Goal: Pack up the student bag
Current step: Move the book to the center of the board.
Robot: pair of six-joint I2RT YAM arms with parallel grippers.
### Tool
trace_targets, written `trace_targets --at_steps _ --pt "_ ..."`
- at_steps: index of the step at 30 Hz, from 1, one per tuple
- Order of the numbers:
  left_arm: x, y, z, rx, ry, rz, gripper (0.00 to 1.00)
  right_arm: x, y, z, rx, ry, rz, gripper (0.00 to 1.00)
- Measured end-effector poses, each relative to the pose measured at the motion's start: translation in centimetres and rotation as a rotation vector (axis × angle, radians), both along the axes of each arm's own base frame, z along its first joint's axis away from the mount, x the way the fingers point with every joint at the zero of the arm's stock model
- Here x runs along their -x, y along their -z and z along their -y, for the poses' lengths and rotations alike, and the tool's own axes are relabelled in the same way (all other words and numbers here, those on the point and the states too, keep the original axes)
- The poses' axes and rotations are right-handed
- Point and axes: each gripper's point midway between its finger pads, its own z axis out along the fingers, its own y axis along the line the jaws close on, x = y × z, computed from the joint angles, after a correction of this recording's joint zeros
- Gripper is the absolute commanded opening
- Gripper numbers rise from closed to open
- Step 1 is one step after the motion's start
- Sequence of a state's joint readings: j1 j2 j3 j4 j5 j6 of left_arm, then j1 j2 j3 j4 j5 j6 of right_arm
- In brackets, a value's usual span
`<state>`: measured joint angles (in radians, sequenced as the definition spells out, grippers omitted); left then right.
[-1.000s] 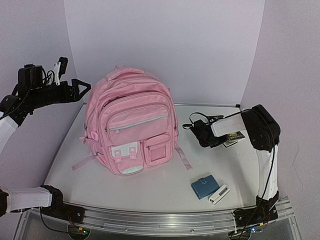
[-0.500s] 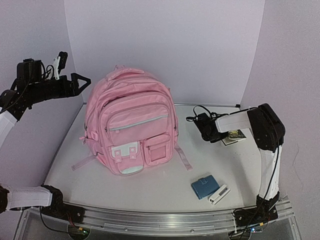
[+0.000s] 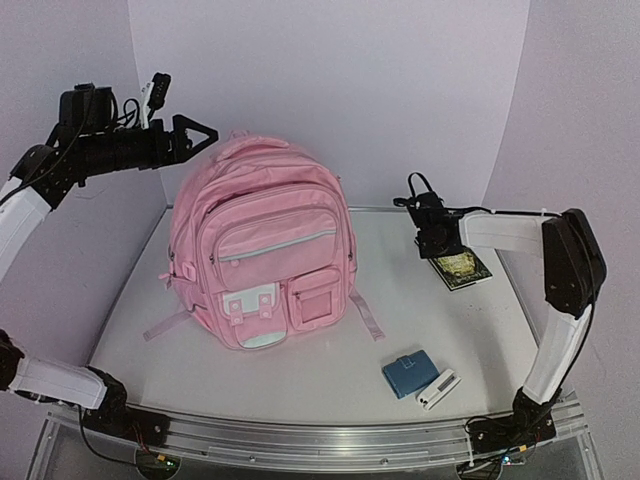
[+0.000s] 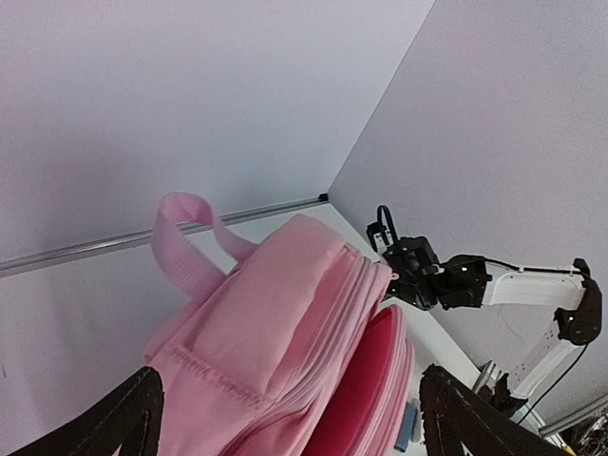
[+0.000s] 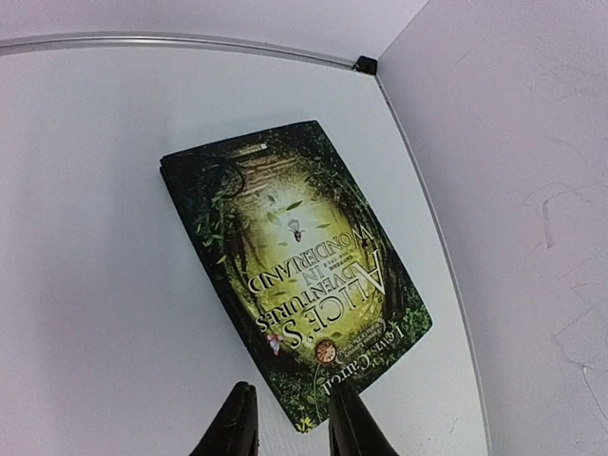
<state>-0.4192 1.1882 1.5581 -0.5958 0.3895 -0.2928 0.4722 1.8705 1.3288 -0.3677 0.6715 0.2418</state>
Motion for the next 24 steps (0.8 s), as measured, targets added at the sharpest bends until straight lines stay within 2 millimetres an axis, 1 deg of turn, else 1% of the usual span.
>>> trace_targets --at_steps 1,3,6,10,15,19,22,24 --pt "-0.2 -0.4 0.7 0.006 0.016 0.005 0.94 -0.3 0.3 0.5 -0.014 0.008 -0.01 0.47" --pt "-0.6 -1.0 1.9 0.018 0.038 0.009 0.94 -1.3 0.9 1.8 -0.043 0.027 -0.024 0.64" --pt "-1.4 -1.1 2.7 0.026 0.047 0.004 0.95 -3.8 2.1 3.9 -0.121 0.057 -0.035 0.82" --pt "-1.9 -1.1 3.2 0.04 0.048 -0.004 0.96 -7.0 3.4 6.0 -0.248 0.062 -0.042 0.97" --pt "-1.8 -1.3 3.0 0.047 0.041 -0.005 0.98 -11.6 3.6 7.9 -0.416 0.046 0.002 0.98" --pt "-1.7 -1.6 2.7 0.048 0.023 0.006 0.99 -14.9 4.2 9.4 -0.489 0.047 0.043 0.98" --pt "-1.6 -1.9 2.3 0.049 0.011 0.014 0.99 -16.6 5.8 10.7 -0.504 0.067 0.046 0.98" --pt "-1.5 -2.0 2.1 0.046 0.0 0.013 1.0 -17.0 7.2 10.9 -0.51 0.073 0.03 0.98"
